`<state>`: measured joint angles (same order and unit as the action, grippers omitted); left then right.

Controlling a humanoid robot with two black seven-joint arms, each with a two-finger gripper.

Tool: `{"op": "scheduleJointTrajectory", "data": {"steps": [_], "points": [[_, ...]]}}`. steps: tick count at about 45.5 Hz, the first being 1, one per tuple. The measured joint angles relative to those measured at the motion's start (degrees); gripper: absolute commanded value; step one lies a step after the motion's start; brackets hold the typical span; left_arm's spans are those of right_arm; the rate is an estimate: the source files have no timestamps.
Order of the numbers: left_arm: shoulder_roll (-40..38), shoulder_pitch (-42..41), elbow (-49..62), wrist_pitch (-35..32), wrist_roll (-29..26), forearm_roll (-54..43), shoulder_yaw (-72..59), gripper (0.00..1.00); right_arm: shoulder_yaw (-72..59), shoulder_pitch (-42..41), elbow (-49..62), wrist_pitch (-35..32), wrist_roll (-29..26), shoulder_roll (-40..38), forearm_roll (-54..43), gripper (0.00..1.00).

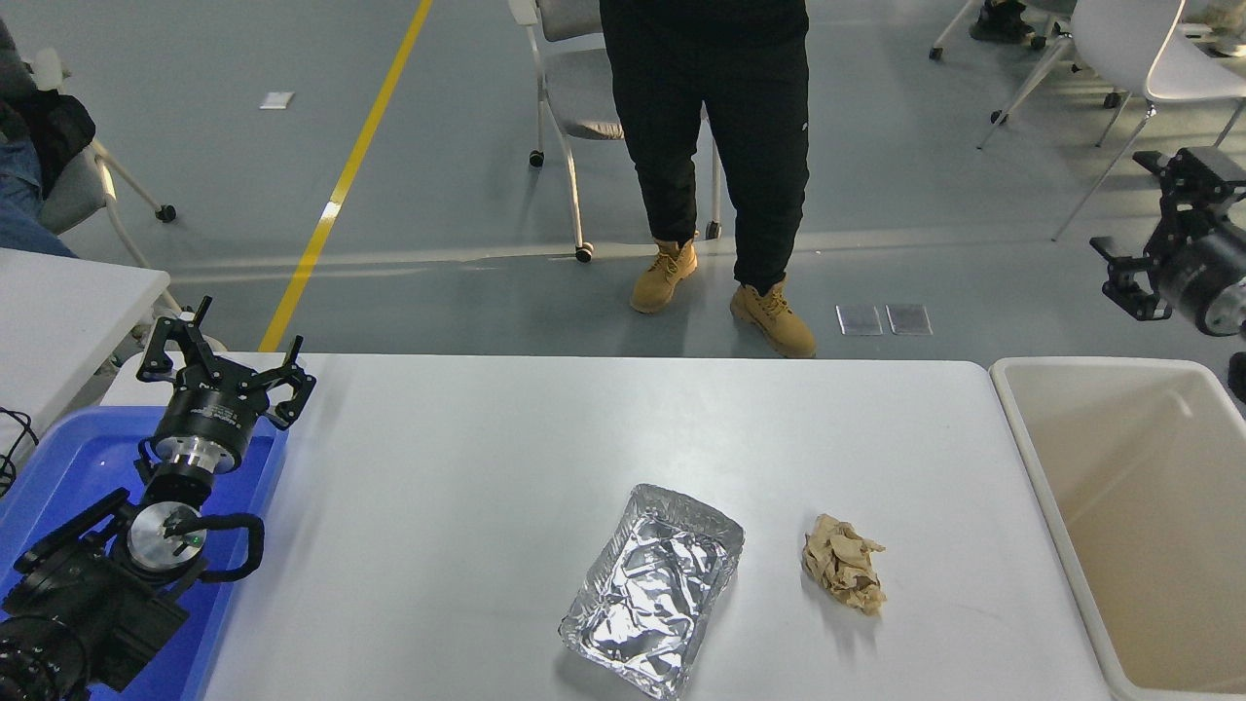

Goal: Clean the table surface

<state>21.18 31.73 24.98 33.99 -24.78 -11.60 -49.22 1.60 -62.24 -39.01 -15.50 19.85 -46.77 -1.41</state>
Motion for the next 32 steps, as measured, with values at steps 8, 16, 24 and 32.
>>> {"op": "scheduleJointTrajectory", "data": {"steps": [8,16,24,32], "points": [[0.0,0.0,0.0,-0.03,0.0,0.0,0.0,1.0,-4.81,-6.01,-0.25,-6.22,0.0,-1.32,-11.83,0.97],[0.0,0.0,0.02,-0.03,0.0,0.01,0.0,1.0,-6.92,-12.12,-2.63,-10.26,0.15,-0.16,-28.57,0.97],[0.0,0.0,0.0,-0.03,0.0,-0.02,0.0,1.0,-10.28,-17.79,-5.6,-12.12,0.22,5.16,-41.81,0.97],[0.0,0.0,0.0,-0.03,0.0,0.0,0.0,1.0,-17.23,-23.11,-7.05,-12.87,0.28,13.0,-48.16,0.97]]}}
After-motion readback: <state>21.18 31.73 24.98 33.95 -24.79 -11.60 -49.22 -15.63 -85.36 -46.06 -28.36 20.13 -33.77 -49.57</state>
